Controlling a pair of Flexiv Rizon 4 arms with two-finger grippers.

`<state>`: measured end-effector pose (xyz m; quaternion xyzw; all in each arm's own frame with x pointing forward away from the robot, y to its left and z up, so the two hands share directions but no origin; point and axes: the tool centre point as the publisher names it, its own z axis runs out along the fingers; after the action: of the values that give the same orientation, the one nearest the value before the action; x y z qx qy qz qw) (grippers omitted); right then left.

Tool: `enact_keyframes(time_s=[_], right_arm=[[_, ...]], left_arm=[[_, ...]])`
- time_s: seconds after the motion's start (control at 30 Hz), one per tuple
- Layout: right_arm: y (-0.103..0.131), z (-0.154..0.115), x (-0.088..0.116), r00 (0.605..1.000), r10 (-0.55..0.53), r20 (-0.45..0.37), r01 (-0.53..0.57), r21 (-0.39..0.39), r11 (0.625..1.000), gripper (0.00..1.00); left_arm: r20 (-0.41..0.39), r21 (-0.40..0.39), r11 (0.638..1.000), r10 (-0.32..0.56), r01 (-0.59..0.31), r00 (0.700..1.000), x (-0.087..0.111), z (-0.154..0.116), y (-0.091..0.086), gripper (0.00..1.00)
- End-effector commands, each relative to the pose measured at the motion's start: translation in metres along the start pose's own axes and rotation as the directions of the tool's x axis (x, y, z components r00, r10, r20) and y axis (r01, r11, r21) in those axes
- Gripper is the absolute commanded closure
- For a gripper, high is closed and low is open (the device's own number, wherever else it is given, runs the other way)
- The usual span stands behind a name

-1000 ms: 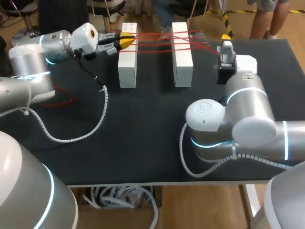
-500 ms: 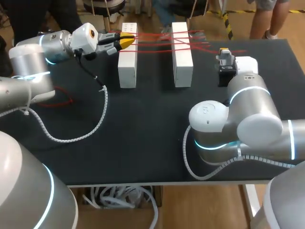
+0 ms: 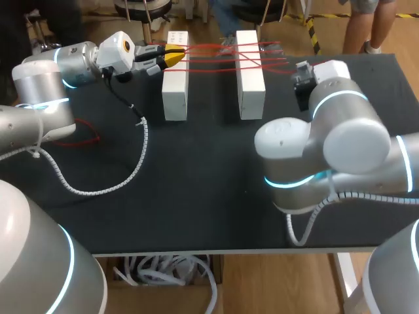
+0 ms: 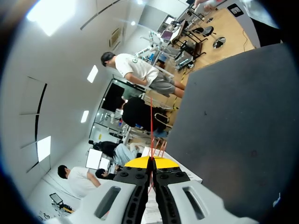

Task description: Grab the tape and strap the tape.

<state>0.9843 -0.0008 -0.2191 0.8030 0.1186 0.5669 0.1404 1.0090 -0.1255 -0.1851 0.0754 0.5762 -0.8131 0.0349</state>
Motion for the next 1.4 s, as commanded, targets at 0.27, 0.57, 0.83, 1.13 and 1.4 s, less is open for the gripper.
enact_keyframes(time_s=[0.27, 0.57, 0.83, 1.13, 1.4], right_arm=[[0.011, -0.002, 0.006, 0.995, -0.006, 0.097, 0.002, 0.043, 0.999, 1.0], [0.011, -0.002, 0.006, 0.995, -0.006, 0.097, 0.002, 0.043, 0.999, 1.0], [0.002, -0.009, 0.022, 0.939, -0.176, -0.295, 0.083, -0.304, 0.949, 1.0], [0.0, -0.002, 0.019, 0.842, -0.48, -0.247, 0.301, -0.524, 0.797, 1.0], [0.005, -0.009, 0.018, 0.804, -0.58, -0.131, 0.451, -0.501, 0.739, 1.0]], left_arm=[[-0.003, 0.003, 1.0, 0.001, -0.001, 1.0, -0.001, -0.001, 0.001, 1.0], [-0.003, 0.003, 1.0, 0.001, -0.001, 1.0, -0.001, -0.001, 0.001, 1.0], [-0.003, 0.003, 1.0, 0.001, -0.001, 1.0, -0.001, -0.001, 0.001, 1.0], [-0.003, 0.003, 1.0, 0.001, -0.001, 1.0, -0.001, -0.001, 0.001, 1.0], [-0.003, 0.003, 1.0, 0.001, -0.001, 1.0, -0.001, -0.001, 0.001, 1.0]])
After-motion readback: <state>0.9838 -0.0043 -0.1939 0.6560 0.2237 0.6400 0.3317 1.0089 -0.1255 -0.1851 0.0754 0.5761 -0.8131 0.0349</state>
